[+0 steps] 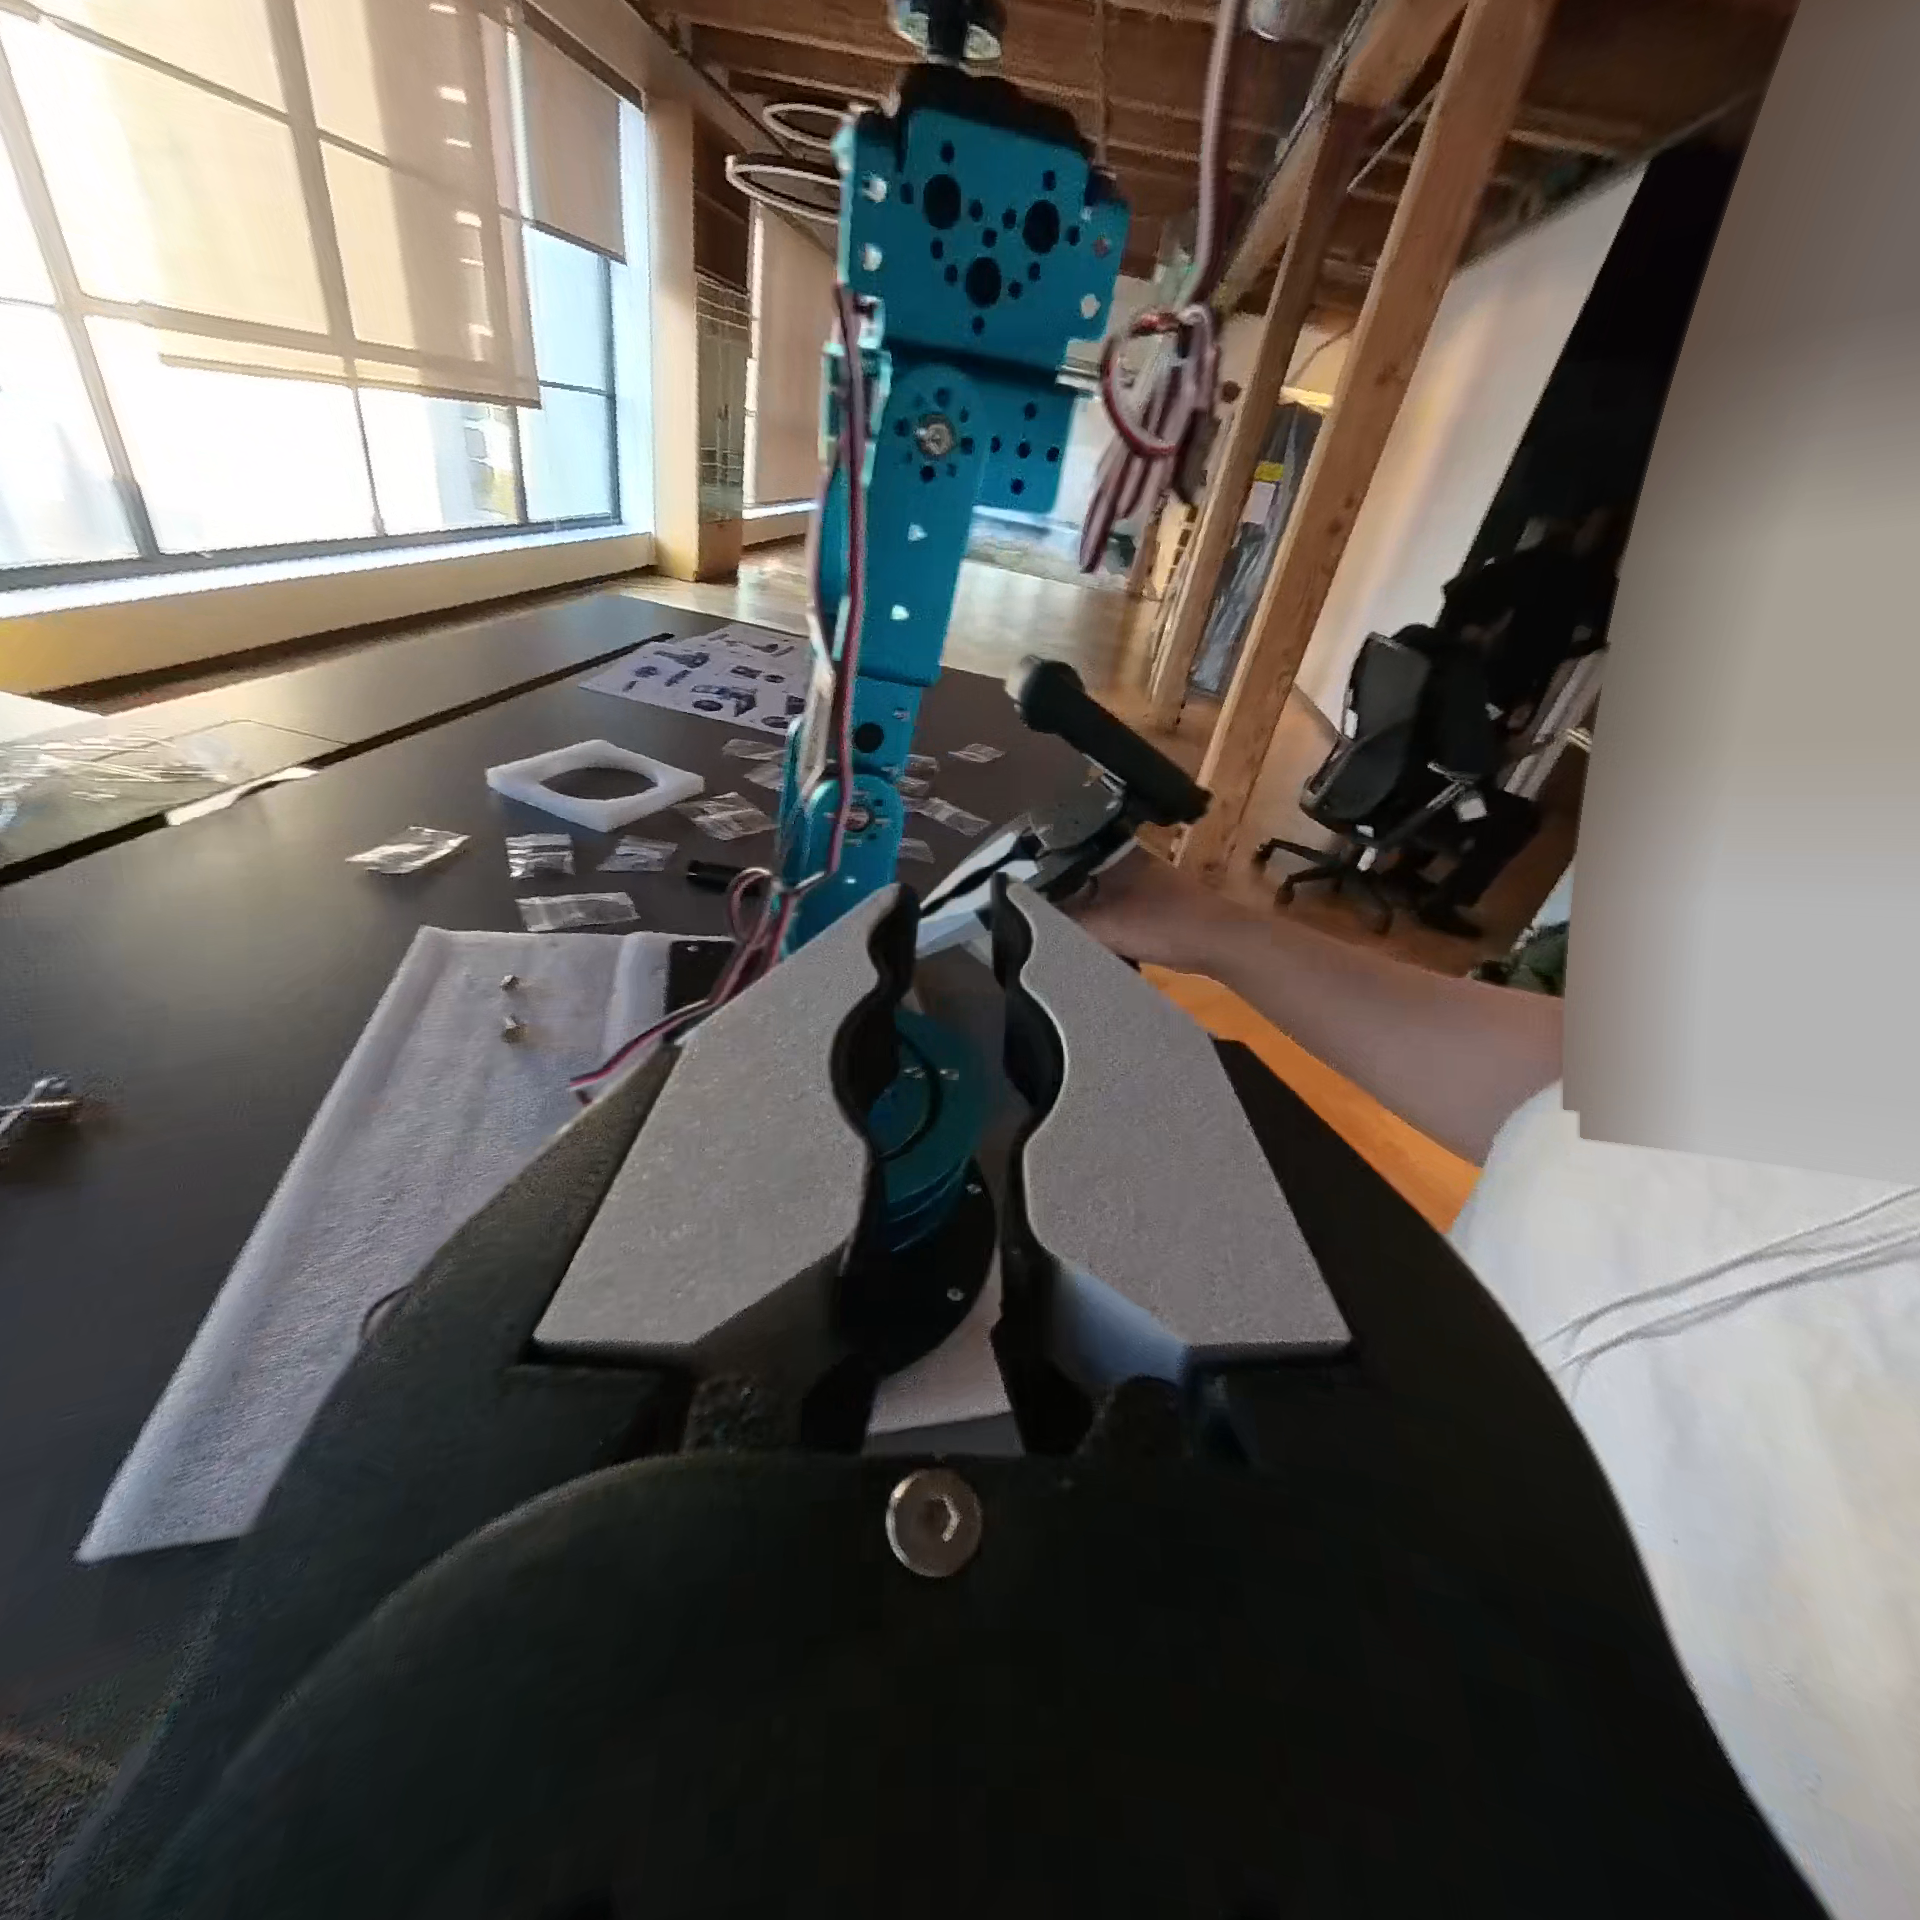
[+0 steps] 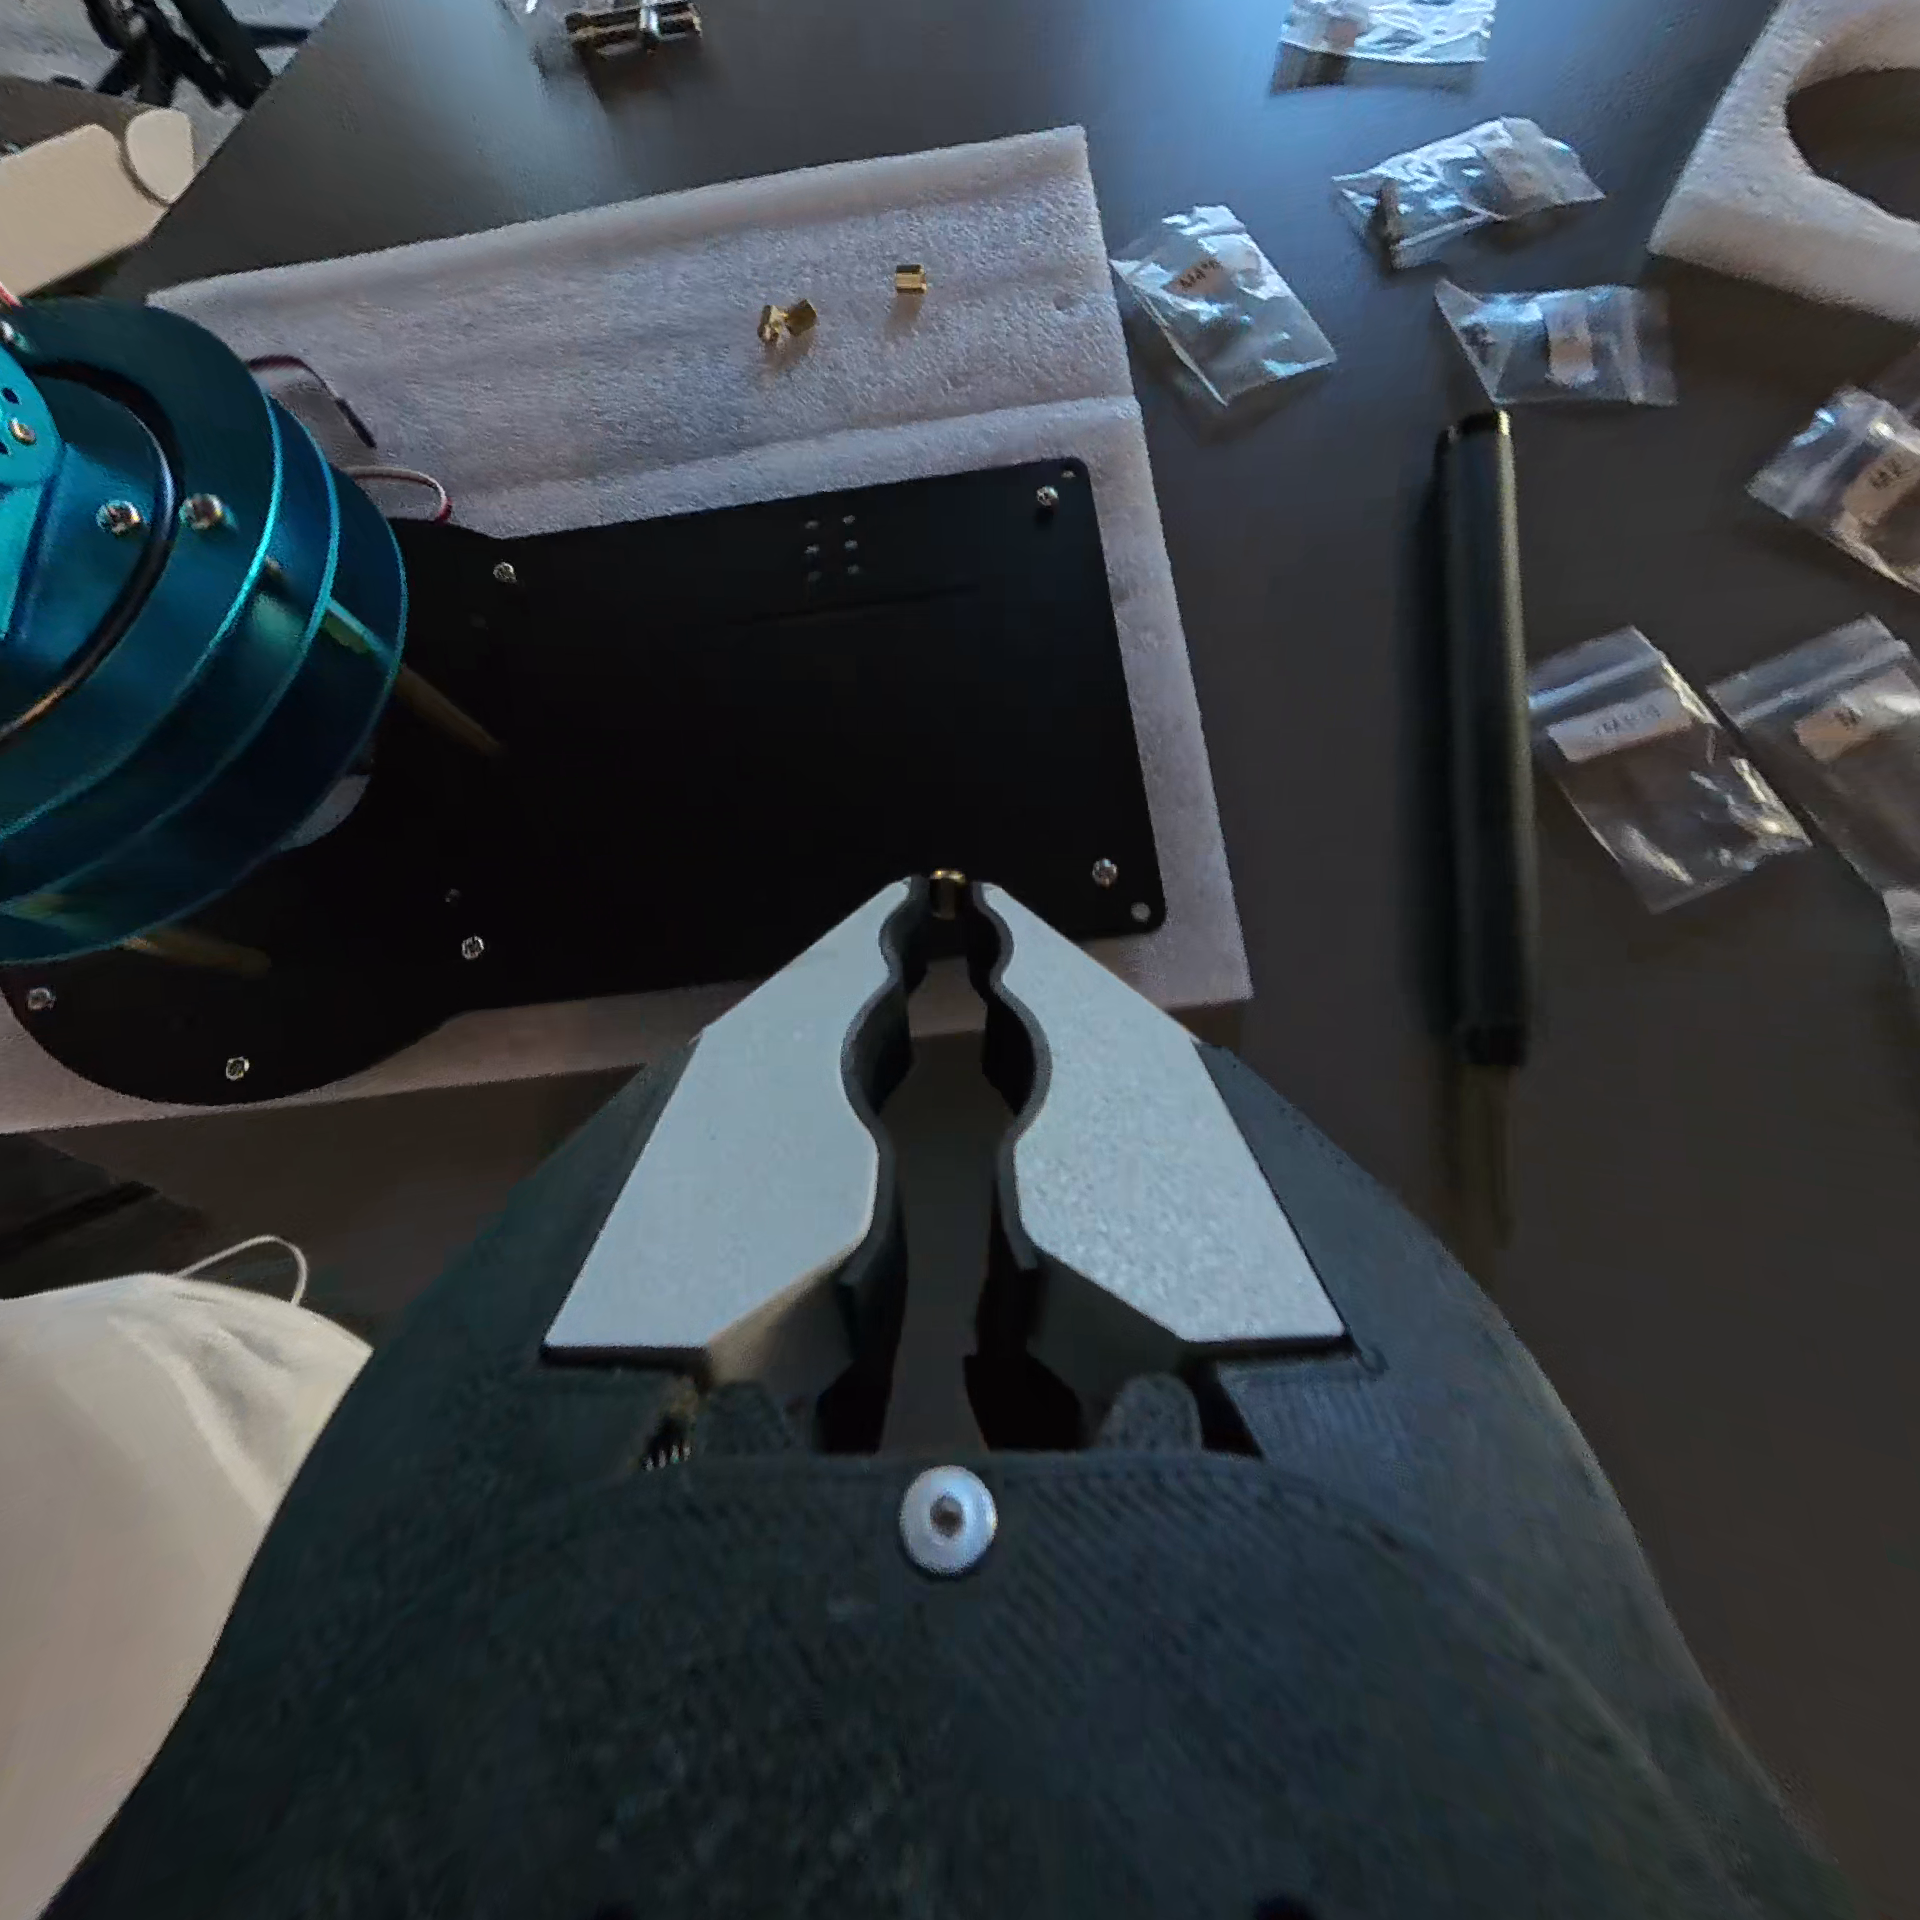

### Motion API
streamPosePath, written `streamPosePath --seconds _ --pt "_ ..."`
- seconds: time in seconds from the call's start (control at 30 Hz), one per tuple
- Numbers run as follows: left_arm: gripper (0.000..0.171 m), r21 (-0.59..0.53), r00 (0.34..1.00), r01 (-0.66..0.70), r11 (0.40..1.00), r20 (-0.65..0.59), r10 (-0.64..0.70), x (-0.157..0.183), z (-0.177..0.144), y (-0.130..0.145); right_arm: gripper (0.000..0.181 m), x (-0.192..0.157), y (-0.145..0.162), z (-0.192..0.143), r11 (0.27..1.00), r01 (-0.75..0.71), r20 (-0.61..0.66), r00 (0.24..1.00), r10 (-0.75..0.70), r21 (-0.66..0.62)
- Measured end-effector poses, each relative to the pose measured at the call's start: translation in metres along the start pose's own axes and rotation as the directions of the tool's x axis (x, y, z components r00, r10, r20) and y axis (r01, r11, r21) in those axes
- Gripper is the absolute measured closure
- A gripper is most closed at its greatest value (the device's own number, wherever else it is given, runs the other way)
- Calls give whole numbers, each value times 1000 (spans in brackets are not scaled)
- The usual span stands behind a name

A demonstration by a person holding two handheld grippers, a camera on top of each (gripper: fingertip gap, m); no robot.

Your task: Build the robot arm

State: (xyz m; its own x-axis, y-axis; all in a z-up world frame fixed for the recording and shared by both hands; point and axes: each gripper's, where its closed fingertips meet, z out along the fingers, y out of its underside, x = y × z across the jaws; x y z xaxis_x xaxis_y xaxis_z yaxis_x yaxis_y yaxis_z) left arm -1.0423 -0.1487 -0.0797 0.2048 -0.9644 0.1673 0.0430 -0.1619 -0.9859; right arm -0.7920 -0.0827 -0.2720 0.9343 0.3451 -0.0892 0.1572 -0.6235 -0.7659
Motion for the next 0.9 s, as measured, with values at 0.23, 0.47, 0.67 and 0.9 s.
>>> streamPosePath --seconds 0.23,0.47,0.67,0.9 --pt "131 29 987 -85 996 137 80 -9 0 -6 176 18 12 -22 1000 10 -59 998 -9 15" --pt "110 -126 935 -248 961 230 272 -55 -9 16 176 25 28 -41 999 23 5 1000 -23 31" --pt "96 -383 973 -183 905 64 223 -110 -8 96 176 34 31 -37 994 103 48 994 -102 -19" --pt "89 -509 958 -261 820 -237 158 -147 22 147 176 25 4 -32 998 55 -12 998 -55 -11"
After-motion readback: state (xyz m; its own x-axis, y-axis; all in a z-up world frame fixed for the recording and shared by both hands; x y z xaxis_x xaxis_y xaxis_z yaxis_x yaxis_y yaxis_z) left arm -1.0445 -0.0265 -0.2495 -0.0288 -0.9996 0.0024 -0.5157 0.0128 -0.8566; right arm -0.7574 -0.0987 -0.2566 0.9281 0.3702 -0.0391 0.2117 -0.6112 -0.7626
